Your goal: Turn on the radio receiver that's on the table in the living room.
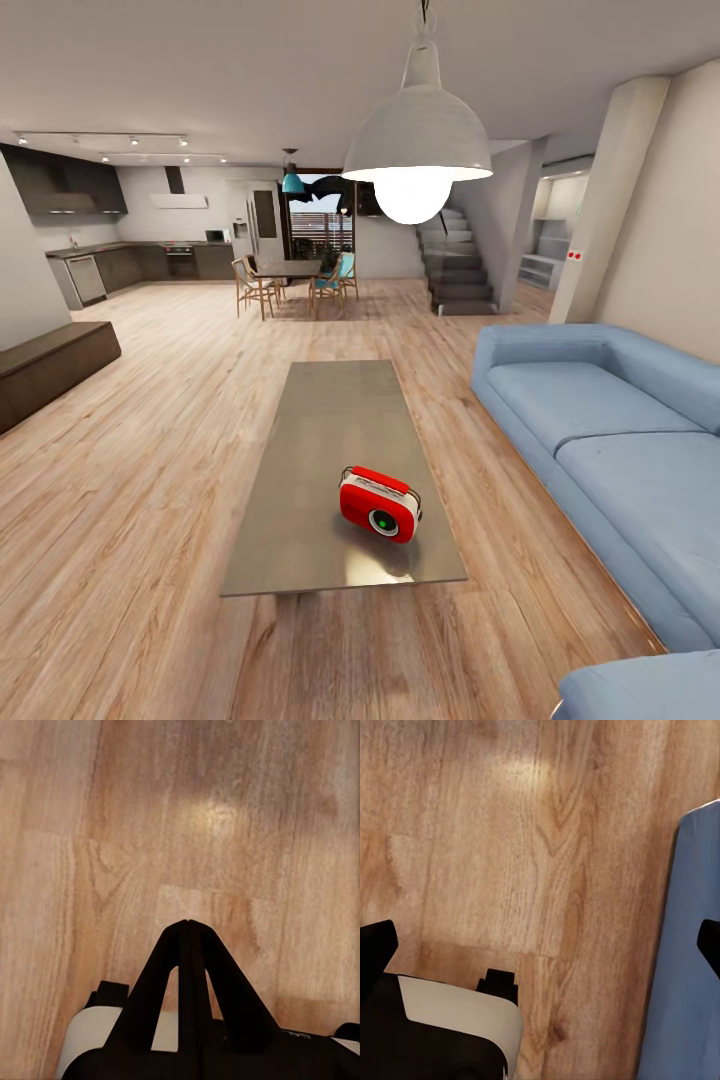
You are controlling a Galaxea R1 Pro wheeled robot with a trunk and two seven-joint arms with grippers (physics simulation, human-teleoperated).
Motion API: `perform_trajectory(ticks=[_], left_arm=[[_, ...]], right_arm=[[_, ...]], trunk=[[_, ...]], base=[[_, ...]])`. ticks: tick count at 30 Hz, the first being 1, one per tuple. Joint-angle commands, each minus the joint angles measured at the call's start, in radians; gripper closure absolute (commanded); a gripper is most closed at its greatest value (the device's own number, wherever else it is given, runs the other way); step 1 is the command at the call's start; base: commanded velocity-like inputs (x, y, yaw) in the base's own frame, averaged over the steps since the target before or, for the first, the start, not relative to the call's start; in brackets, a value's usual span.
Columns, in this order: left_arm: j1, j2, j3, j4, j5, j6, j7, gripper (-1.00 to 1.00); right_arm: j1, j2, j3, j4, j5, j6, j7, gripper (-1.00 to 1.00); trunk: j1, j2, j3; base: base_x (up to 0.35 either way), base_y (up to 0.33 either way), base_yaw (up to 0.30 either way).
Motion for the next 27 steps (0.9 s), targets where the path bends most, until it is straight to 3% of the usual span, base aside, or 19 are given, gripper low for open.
perform_trajectory(ticks=[1,27], left_arm=[[0.0,0.0,0.0,0.0,0.0,0.0,0.0,1.0],[0.0,0.0,0.0,0.0,0.0,0.0,0.0,1.0]], right_arm=[[0.0,0.0,0.0,0.0,0.0,0.0,0.0,-1.0],[0.0,0.0,0.0,0.0,0.0,0.0,0.0,-1.0]], trunk=[[0.0,0.0,0.0],[0.0,0.0,0.0]], base=[[0.0,0.0,0.0],[0.0,0.0,0.0]])
